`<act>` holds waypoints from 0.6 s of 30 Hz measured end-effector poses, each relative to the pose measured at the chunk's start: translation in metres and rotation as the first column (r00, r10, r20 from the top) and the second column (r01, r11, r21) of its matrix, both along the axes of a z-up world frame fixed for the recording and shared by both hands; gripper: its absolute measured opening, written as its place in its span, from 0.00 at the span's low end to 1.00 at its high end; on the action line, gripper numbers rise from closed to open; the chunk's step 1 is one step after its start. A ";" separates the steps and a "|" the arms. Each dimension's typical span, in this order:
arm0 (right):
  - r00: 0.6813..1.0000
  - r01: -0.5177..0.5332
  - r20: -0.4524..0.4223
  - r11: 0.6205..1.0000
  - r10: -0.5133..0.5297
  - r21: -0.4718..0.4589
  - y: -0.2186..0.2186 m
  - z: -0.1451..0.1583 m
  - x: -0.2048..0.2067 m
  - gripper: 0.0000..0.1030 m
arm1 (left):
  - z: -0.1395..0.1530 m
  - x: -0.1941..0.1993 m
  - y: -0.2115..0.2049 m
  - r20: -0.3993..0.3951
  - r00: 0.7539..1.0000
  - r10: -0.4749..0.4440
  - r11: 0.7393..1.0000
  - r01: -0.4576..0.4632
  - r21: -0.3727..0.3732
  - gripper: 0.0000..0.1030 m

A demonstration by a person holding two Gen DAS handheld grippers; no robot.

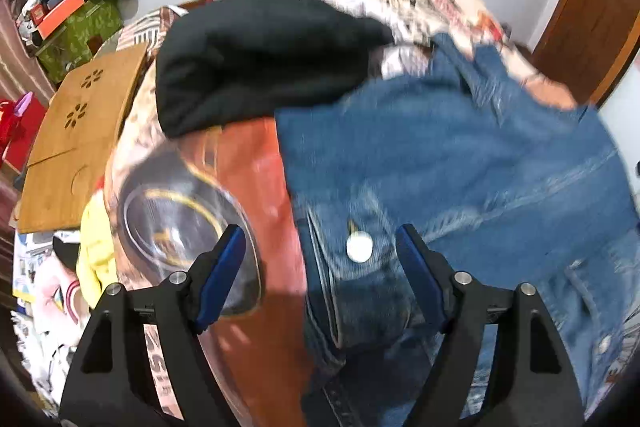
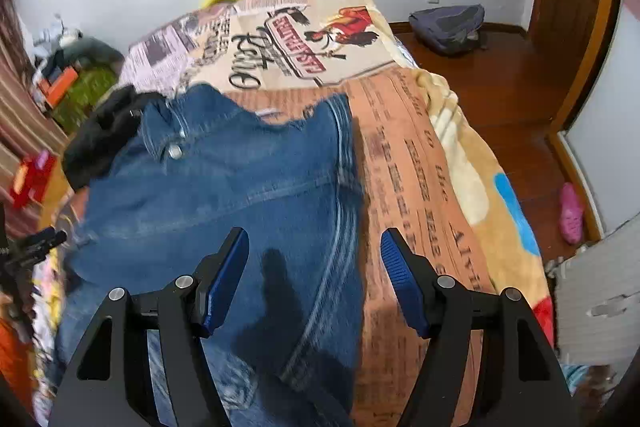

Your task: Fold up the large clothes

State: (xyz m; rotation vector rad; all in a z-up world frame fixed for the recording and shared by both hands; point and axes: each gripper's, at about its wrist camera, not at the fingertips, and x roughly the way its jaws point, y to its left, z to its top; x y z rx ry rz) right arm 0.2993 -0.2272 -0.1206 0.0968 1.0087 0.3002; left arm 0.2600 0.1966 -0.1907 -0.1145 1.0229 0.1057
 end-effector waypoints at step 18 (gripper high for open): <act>0.967 -0.018 -0.248 0.983 0.064 0.182 0.000 -0.054 0.083 0.62 | -0.085 0.057 0.074 -0.106 0.992 0.075 0.825 -0.122 -0.552 0.75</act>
